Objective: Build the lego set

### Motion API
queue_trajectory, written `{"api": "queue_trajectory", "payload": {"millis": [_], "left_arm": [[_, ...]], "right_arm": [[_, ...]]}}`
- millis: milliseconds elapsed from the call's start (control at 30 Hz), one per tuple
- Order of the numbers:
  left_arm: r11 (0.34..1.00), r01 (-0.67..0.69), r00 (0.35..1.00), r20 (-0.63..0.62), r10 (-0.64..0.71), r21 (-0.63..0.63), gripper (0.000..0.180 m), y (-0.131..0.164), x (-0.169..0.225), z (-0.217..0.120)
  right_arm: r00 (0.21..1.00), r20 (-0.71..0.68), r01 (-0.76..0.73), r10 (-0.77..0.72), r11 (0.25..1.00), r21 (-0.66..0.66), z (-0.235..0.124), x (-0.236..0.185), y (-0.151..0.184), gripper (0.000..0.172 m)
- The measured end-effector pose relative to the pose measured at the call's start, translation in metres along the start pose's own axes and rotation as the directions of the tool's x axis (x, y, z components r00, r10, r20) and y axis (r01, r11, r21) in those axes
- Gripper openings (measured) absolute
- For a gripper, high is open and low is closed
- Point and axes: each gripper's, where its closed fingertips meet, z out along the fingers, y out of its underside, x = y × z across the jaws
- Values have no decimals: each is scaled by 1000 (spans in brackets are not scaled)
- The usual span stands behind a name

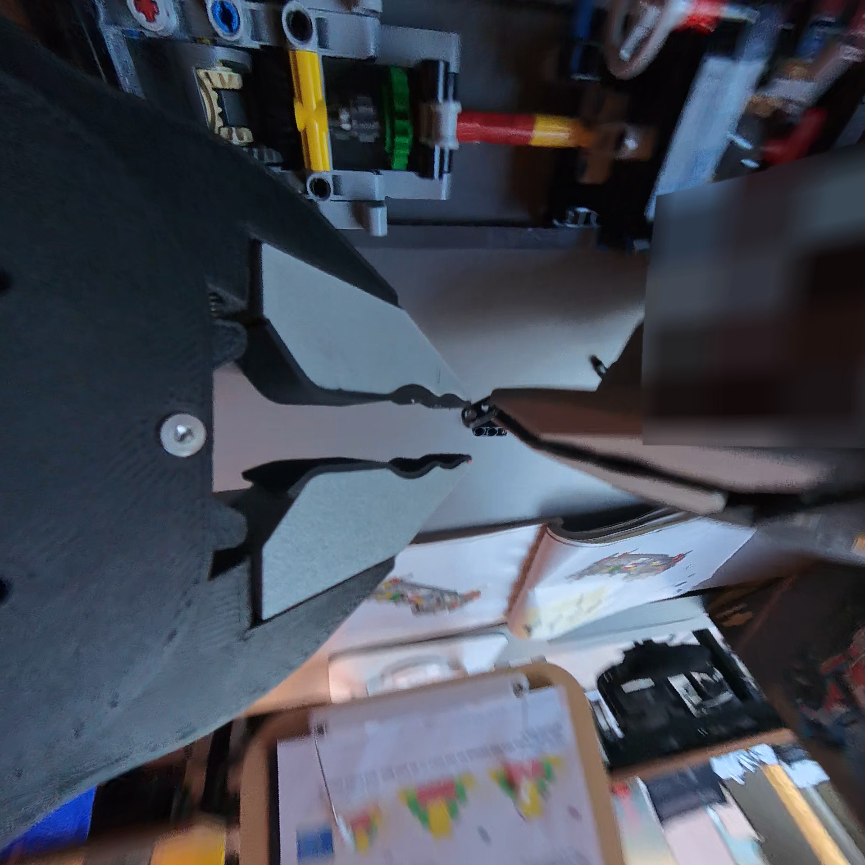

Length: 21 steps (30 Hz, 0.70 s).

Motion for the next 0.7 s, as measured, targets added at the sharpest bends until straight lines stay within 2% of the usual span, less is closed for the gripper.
{"api": "queue_trajectory", "payload": {"millis": [133, 467, 533, 600, 667, 700], "left_arm": [[998, 67, 997, -33, -67, 4, 5, -1, -1, -1], [984, 181, 975, -135, -179, 4, 7, -1, 5, -2], [986, 168, 978, -130, -164, 21, 7, -4, 4, -4], [992, 112, 986, -130, -103, 62, 10, -12, 5, -10], [996, -46, 999, 2, 46, 77, 18, -17, -7, -16], [986, -158, 984, 88, 152, 59, 22, -17, -13, -18]], "right_arm": [[988, -47, 146, -149, 988, -58, 3, -6, -1, 4], [976, -67, 199, -205, 976, -87, 10, -10, -3, 5], [991, -64, 118, -121, 991, -57, 9, -6, -5, 4], [999, -34, -28, 28, 1000, -11, 7, 1, -5, 4], [977, 37, -210, 209, 977, 23, 6, 6, -2, 4], [949, 99, -305, 300, 952, 35, 6, 5, -2, 4]]}}
